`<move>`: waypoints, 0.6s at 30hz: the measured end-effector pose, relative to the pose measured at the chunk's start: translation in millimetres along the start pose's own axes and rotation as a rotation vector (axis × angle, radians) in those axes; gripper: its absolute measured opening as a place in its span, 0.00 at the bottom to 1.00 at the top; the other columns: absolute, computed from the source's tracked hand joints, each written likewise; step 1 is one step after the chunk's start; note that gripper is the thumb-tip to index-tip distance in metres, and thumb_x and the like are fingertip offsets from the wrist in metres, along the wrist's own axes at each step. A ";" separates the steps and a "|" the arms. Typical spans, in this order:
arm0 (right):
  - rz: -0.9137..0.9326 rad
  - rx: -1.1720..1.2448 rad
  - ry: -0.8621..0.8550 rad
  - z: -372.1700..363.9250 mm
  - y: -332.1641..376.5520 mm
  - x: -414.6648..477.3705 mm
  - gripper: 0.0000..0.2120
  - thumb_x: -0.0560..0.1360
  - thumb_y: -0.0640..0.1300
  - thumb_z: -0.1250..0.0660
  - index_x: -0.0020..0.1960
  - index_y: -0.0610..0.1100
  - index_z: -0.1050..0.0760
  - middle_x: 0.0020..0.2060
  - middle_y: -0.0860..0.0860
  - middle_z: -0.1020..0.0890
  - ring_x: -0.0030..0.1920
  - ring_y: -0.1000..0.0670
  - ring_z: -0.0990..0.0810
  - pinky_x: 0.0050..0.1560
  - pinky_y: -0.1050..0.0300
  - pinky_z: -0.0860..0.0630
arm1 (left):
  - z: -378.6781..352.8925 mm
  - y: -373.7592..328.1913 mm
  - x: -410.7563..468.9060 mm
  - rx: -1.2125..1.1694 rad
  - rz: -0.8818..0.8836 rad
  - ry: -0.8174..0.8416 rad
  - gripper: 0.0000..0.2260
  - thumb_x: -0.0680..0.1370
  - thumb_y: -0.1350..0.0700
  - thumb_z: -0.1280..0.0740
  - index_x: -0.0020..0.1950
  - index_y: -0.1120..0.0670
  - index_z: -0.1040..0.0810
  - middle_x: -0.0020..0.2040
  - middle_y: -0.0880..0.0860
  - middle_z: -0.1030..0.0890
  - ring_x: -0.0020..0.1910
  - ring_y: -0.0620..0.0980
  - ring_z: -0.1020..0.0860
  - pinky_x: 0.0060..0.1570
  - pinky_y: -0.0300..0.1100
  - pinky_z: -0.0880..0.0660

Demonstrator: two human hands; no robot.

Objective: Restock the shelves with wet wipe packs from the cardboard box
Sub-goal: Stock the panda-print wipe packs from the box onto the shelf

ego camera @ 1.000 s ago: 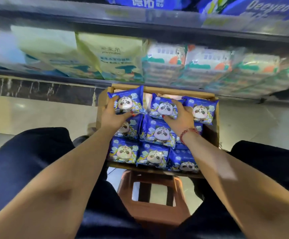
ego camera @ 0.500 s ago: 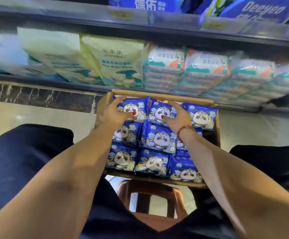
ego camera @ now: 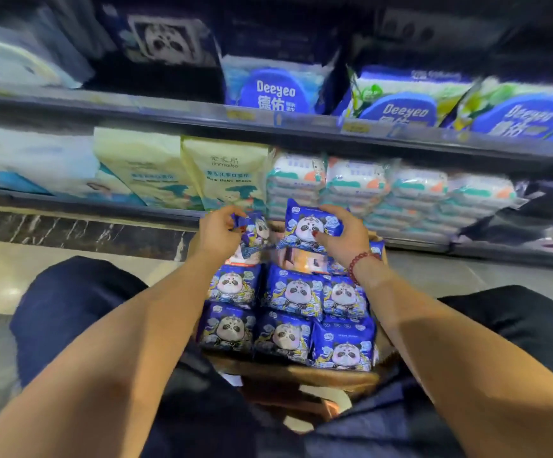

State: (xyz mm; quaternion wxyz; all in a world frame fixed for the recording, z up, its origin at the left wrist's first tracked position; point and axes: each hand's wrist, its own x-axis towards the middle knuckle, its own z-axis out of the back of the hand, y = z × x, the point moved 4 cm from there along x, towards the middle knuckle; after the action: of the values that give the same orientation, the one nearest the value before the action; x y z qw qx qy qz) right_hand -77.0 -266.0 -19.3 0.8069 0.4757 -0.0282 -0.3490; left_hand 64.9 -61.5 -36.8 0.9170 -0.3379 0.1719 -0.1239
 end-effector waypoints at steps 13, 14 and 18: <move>0.166 0.153 -0.069 56.5 48.0 -60.4 0.22 0.70 0.32 0.28 0.59 0.50 0.25 0.55 0.49 0.22 0.50 0.49 0.21 0.47 0.57 0.22 | 72.6 -59.5 -53.2 -0.438 -0.124 0.005 0.14 0.74 0.75 0.37 0.55 0.63 0.20 0.44 0.58 0.22 0.45 0.51 0.23 0.53 0.48 0.22; 0.169 0.168 -0.076 59.5 50.0 -63.4 0.22 0.70 0.32 0.28 0.59 0.50 0.25 0.55 0.47 0.21 0.50 0.48 0.21 0.48 0.55 0.22 | 82.7 -70.1 -59.3 -0.483 -0.154 0.017 0.14 0.75 0.75 0.37 0.56 0.62 0.21 0.45 0.58 0.22 0.46 0.50 0.23 0.52 0.46 0.21; 0.185 0.186 -0.111 73.1 61.6 -79.6 0.22 0.70 0.32 0.28 0.61 0.45 0.24 0.58 0.47 0.23 0.54 0.52 0.25 0.55 0.58 0.27 | 118.5 -108.2 -80.8 -0.664 -0.252 0.020 0.15 0.74 0.76 0.38 0.52 0.61 0.20 0.40 0.55 0.23 0.43 0.48 0.24 0.42 0.33 0.22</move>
State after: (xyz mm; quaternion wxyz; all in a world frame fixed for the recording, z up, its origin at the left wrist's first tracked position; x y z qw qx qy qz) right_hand -131.7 -255.1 91.9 0.7853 0.5239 -0.1487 -0.2945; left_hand 26.6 -45.5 138.0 0.7331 -0.6347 0.1687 -0.1767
